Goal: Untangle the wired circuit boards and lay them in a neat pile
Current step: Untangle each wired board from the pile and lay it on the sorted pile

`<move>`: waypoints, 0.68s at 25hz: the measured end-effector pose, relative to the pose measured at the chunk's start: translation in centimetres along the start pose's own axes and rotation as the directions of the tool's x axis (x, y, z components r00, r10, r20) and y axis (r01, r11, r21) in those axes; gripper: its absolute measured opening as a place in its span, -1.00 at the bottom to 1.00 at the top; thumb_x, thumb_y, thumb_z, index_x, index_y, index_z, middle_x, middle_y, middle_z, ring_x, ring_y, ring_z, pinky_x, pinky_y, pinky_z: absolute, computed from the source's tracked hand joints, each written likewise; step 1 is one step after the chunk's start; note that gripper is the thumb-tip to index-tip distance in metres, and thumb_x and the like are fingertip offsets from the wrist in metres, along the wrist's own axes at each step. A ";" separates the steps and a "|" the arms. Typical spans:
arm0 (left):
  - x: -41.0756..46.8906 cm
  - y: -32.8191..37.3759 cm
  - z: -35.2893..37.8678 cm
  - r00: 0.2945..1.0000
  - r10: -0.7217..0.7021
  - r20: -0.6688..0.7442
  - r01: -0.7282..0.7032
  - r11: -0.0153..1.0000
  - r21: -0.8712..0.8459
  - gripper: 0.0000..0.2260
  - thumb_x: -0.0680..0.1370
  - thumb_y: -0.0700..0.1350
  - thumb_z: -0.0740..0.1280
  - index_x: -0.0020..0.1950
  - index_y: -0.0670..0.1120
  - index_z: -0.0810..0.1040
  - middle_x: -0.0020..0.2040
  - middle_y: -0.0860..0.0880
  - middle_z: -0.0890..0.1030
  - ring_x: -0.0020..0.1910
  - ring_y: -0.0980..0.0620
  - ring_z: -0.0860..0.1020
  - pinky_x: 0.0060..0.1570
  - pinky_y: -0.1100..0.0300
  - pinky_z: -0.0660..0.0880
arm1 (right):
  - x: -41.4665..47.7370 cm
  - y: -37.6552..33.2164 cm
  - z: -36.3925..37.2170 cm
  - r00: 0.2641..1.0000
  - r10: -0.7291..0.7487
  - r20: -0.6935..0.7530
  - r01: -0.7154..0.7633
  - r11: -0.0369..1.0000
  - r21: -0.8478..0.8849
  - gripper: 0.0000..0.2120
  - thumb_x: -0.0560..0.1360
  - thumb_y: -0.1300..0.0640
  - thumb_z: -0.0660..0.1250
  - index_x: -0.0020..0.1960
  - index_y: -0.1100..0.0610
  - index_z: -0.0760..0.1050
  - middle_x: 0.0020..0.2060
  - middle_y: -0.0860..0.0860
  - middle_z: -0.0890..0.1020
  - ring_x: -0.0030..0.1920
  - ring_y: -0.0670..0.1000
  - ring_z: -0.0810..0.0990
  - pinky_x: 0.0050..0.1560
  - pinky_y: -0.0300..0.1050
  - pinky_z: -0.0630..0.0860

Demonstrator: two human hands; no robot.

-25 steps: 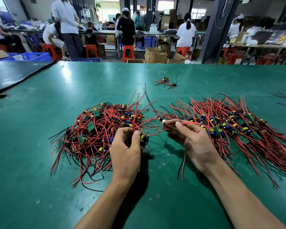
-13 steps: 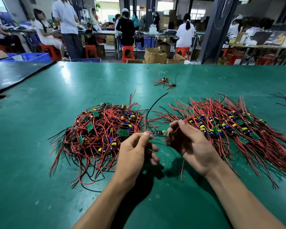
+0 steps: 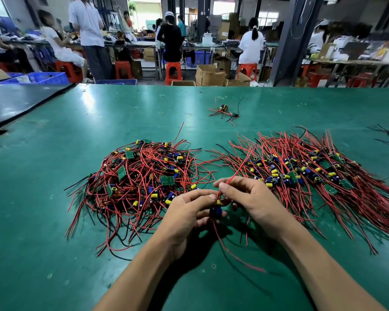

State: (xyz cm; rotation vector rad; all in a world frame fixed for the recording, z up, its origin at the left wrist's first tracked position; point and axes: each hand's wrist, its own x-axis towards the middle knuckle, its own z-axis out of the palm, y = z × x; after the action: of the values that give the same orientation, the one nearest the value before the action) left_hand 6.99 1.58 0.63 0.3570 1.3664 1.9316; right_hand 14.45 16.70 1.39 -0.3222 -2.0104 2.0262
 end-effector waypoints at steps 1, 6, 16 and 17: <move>0.0 0.0 0.0 1.000 0.004 -0.009 -0.003 1.000 0.025 -0.87 0.52 -0.27 0.35 0.03 -0.25 0.61 -0.14 -0.20 0.68 -0.32 -0.06 0.66 -0.33 0.23 0.57 | 0.0 0.1 -0.1 1.000 -0.019 -0.002 0.019 0.999 -0.051 -0.73 0.40 -0.06 0.47 -0.02 0.10 0.70 -0.19 0.04 0.72 -0.18 -0.04 0.64 -0.13 -0.07 0.65; -0.3 -0.1 0.4 0.999 -0.022 0.025 0.017 0.986 0.166 -0.85 0.54 -0.35 0.24 -0.02 -0.22 0.60 -0.14 -0.21 0.70 -0.35 -0.04 0.64 -0.37 0.27 0.47 | 0.0 0.2 -0.2 1.000 -0.017 -0.006 0.016 0.993 -0.120 -0.69 0.41 -0.10 0.49 -0.13 0.17 0.67 -0.33 0.08 0.66 -0.33 0.00 0.60 -0.20 0.03 0.62; -0.8 -0.3 0.4 0.977 0.211 -0.026 -0.186 0.910 0.371 -0.89 0.56 -0.24 0.36 -0.14 -0.21 0.65 -0.29 -0.15 0.69 -0.33 -0.05 0.66 -0.29 0.14 0.60 | -0.3 0.4 0.4 0.998 0.015 0.058 -0.014 1.000 -0.020 -0.79 0.38 0.00 0.52 -0.12 0.13 0.69 -0.30 0.10 0.67 -0.33 0.01 0.63 -0.35 -0.20 0.56; -0.7 -0.3 0.3 0.982 0.187 -0.008 -0.171 0.915 0.365 -0.89 0.56 -0.23 0.36 -0.14 -0.21 0.63 -0.27 -0.17 0.69 -0.31 -0.08 0.66 -0.21 0.05 0.62 | -0.3 0.4 0.4 0.998 0.024 0.056 -0.023 1.000 -0.010 -0.80 0.38 0.01 0.52 -0.14 0.14 0.68 -0.33 0.11 0.65 -0.37 0.03 0.62 -0.37 -0.18 0.56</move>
State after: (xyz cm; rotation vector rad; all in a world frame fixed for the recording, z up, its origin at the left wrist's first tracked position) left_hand 7.80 1.32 0.62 0.6420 1.7780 1.8312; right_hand 14.61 16.17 0.99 -0.2953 -2.0588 2.0632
